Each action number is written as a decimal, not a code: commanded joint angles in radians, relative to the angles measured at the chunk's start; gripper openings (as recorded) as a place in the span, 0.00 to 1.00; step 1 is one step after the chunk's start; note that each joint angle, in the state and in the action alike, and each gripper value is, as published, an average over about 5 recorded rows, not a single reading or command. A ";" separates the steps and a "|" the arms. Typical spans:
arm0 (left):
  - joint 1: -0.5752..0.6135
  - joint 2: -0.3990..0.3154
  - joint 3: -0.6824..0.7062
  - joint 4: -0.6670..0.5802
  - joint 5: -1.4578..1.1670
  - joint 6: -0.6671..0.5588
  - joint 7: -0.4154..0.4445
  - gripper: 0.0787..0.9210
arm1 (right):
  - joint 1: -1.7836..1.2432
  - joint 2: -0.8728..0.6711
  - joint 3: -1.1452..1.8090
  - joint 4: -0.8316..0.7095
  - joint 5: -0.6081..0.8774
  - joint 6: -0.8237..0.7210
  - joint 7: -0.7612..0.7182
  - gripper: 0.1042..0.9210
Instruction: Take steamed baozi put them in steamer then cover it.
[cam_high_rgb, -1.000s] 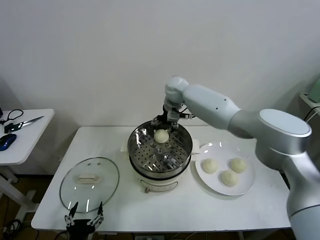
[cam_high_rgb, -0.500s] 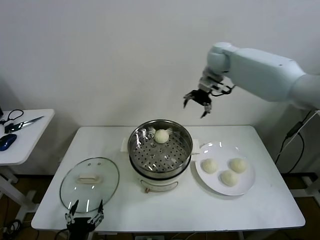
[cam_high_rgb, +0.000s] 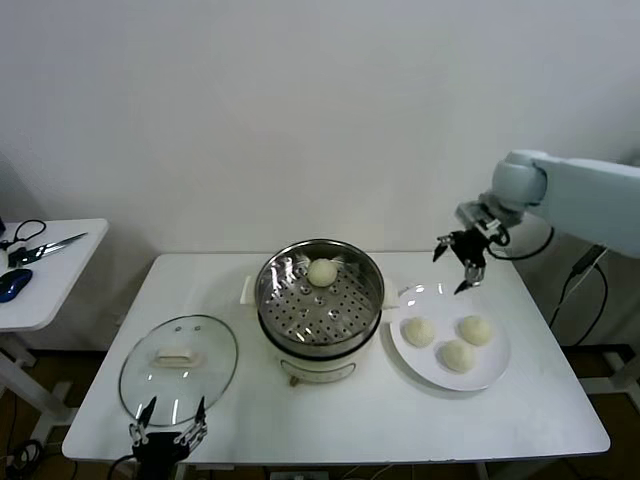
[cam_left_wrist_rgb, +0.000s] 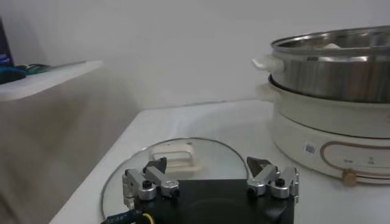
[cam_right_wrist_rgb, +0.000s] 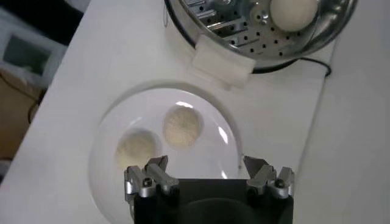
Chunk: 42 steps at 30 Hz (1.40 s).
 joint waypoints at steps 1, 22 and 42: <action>0.001 -0.001 0.000 -0.001 0.001 0.000 -0.001 0.88 | -0.141 -0.048 0.030 0.079 0.047 -0.203 0.090 0.88; 0.009 -0.013 -0.004 0.013 0.004 -0.014 -0.006 0.88 | -0.457 0.097 0.296 -0.172 -0.104 -0.257 0.171 0.88; 0.005 -0.013 -0.003 0.018 0.003 -0.017 -0.008 0.88 | -0.479 0.112 0.327 -0.201 -0.119 -0.250 0.162 0.79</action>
